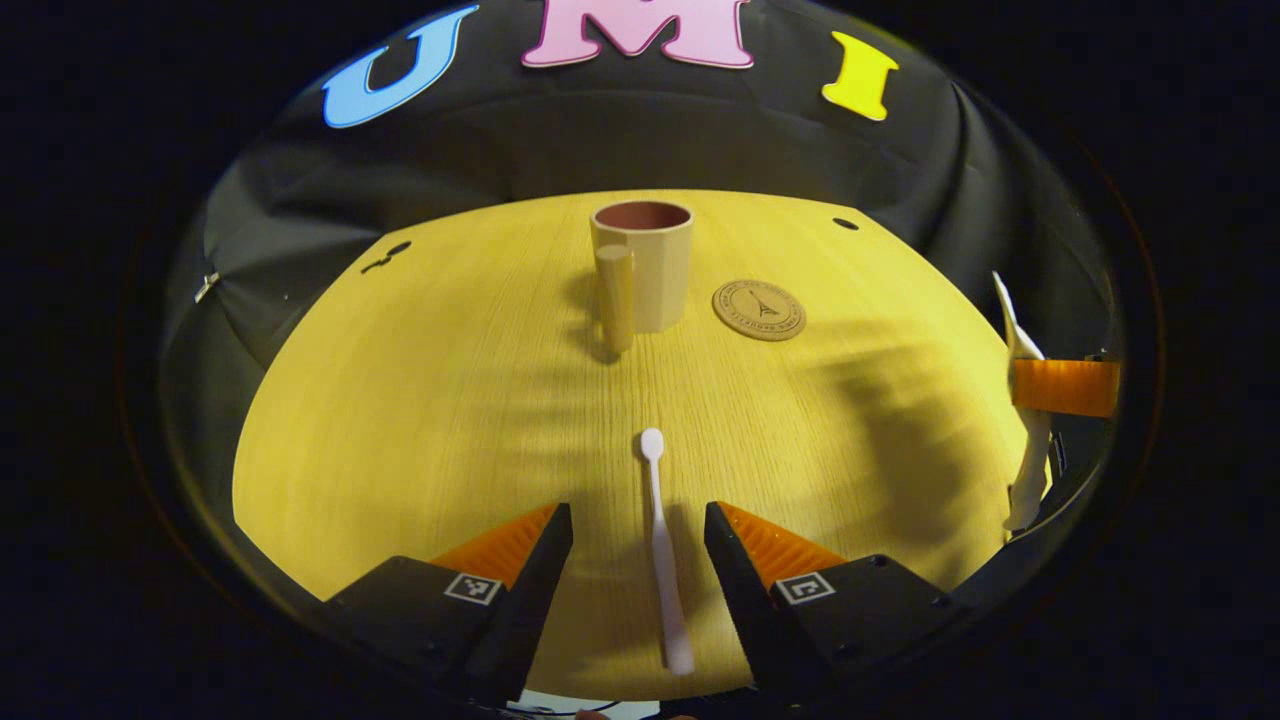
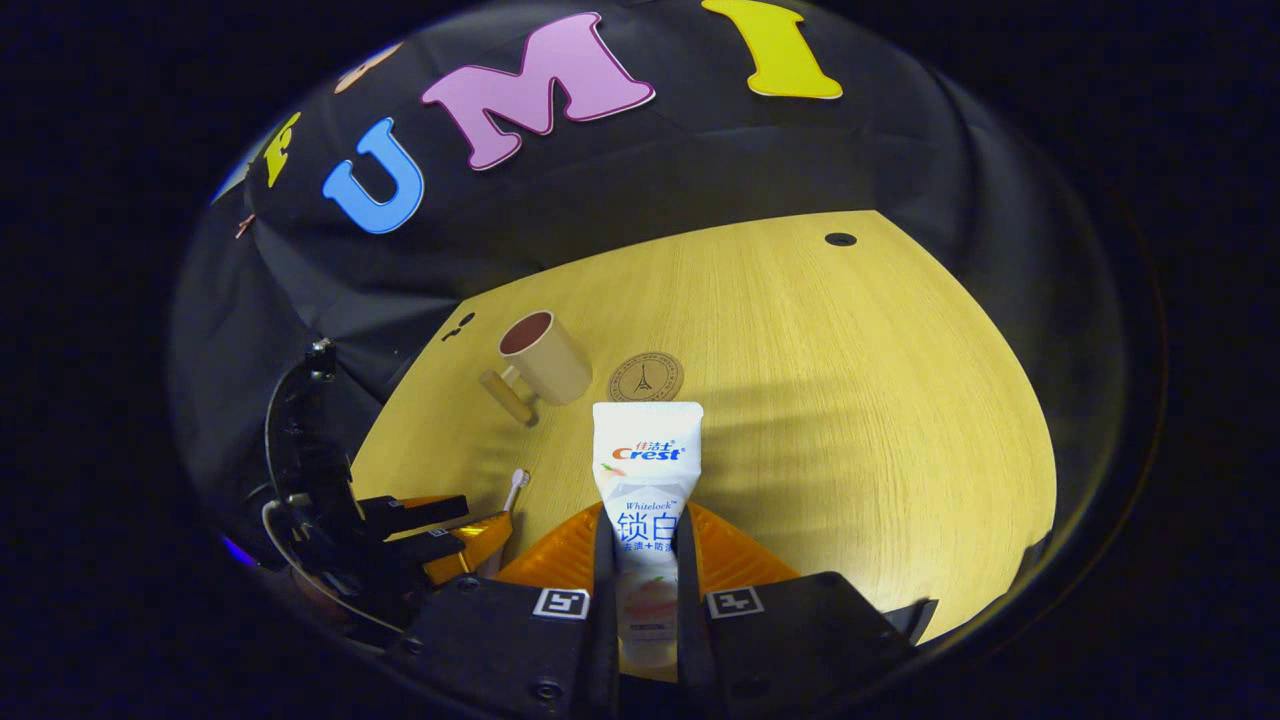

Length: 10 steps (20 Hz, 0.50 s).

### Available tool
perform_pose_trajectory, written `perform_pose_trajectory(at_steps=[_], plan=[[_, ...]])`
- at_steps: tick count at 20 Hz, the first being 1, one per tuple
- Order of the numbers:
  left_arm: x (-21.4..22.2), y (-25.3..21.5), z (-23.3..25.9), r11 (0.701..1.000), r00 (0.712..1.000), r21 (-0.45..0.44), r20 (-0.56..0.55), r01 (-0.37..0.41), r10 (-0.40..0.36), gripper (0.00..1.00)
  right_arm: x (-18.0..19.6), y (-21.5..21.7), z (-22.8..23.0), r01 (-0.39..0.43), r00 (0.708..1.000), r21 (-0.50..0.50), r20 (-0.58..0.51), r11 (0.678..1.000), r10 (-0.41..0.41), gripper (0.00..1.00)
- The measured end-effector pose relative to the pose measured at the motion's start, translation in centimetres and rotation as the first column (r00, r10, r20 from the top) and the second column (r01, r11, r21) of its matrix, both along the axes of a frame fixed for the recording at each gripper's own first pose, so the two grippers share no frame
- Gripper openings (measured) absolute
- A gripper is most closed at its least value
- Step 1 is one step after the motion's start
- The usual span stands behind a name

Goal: Put the toothbrush and toothpaste on the desktop into the cup, then pick up the cup and place it on the coaster on the desktop.

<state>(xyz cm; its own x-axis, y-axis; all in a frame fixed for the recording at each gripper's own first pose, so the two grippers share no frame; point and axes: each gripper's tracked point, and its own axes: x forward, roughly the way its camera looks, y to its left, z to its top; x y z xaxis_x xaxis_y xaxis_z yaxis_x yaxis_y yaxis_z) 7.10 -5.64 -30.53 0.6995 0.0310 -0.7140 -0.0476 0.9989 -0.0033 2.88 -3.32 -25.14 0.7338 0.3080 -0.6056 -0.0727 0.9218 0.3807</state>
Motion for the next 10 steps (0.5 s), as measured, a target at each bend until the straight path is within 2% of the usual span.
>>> perform_pose_trajectory(at_steps=[3, 4, 10], plan=[[0.3, 0.1, -1.0, 1.0, 0.999, 0.013, -0.036, -0.015, 0.016, 0.83, 0.5, -1.1, -0.3, -0.012, 1.0, -0.004, 0.003, 1.0, 0.012, 0.27], [0.5, -0.1, -1.3, 1.0, 0.999, 0.009, -0.047, -0.011, 0.012, 0.85, 0.6, -1.3, -0.3, -0.016, 1.0, -0.006, 0.003, 1.0, 0.016, 0.27], [0.8, -0.8, -2.0, 1.0, 0.996, -0.005, -0.092, 0.013, -0.014, 0.59, 1.5, -1.5, -0.6, -0.033, 0.999, 0.027, -0.006, 0.999, 0.033, 0.27]])
